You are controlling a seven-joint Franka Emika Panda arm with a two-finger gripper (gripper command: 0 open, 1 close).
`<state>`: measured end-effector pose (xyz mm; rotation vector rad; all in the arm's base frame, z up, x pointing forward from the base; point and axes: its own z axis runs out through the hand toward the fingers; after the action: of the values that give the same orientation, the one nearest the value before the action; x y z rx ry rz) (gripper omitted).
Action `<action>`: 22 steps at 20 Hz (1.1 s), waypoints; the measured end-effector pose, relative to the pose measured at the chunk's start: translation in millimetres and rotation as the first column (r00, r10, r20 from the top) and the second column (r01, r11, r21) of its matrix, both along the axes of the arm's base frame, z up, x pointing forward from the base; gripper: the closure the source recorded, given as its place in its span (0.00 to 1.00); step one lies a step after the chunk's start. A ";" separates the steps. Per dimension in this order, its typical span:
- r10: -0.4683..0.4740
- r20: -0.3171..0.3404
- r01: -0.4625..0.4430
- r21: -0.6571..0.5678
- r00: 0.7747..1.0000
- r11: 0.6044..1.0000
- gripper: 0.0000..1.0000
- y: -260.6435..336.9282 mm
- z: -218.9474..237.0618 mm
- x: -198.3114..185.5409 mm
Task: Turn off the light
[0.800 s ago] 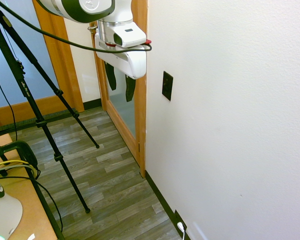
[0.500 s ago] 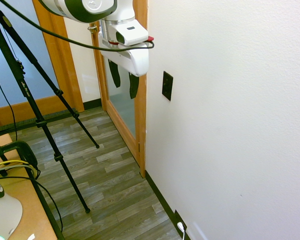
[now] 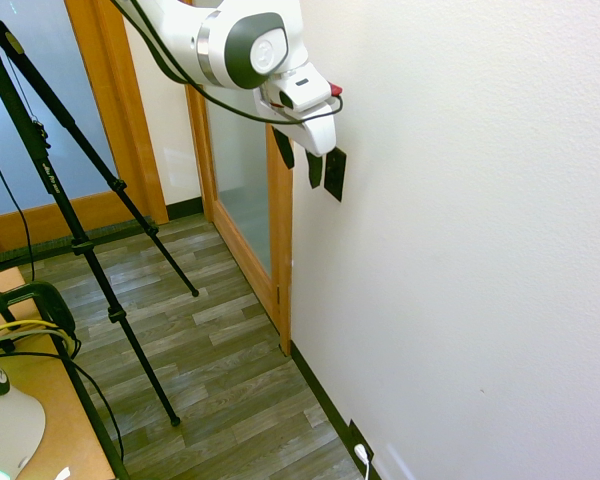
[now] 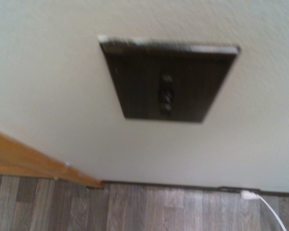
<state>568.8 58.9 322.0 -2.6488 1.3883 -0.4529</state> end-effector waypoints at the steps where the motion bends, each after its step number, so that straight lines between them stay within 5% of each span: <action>1: -0.006 0.022 0.006 0.002 1.000 1.000 0.00 0.9 -2.2 6.2; 2: -0.014 0.039 0.014 0.001 0.999 1.000 1.00 1.6 -3.9 10.8; 22: -0.046 0.162 0.056 -0.056 0.986 0.997 1.00 16.6 -19.7 36.5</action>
<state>605.3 75.5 302.3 -2.5618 1.4176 -0.7080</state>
